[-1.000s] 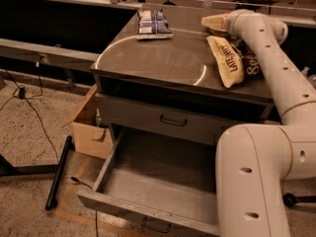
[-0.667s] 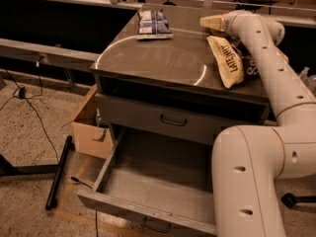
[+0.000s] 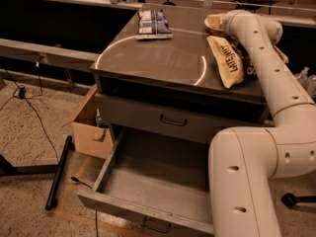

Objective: Pick apple from paper bowl and place on counter

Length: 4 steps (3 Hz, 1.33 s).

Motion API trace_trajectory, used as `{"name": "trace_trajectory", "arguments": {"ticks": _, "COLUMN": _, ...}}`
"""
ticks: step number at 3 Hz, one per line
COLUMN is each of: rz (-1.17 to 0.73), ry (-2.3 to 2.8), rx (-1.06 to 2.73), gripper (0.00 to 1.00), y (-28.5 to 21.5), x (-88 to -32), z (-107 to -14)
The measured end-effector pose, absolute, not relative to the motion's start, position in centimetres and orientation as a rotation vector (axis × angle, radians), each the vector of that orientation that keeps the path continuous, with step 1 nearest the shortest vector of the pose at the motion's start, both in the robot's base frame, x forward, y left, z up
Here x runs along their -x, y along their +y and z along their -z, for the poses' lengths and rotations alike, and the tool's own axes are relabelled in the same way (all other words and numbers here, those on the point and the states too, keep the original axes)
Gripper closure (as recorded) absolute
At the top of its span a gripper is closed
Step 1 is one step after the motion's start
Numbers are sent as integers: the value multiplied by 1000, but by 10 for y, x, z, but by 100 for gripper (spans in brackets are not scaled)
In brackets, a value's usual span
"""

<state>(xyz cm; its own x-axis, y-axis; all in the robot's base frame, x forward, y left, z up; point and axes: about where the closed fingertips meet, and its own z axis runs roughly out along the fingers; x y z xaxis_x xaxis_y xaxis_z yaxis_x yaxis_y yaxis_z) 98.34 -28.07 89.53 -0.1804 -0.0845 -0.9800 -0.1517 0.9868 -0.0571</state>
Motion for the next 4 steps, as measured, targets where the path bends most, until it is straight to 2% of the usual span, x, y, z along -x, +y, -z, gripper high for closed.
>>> {"name": "trace_trajectory", "arguments": {"ticks": 2, "rz": -50, "ry": 1766, "rx": 176, "gripper": 85, "y": -286, "x": -980, "z": -899}}
{"name": "trace_trajectory", "arguments": {"ticks": 3, "rz": -63, "ry": 1771, "rx": 196, "gripper": 100, "y": -283, "x": -978, "z": -901}}
{"name": "trace_trajectory", "arguments": {"ticks": 4, "rz": -83, "ry": 1789, "rx": 223, "gripper": 82, "y": -278, "x": -974, "z": -898}}
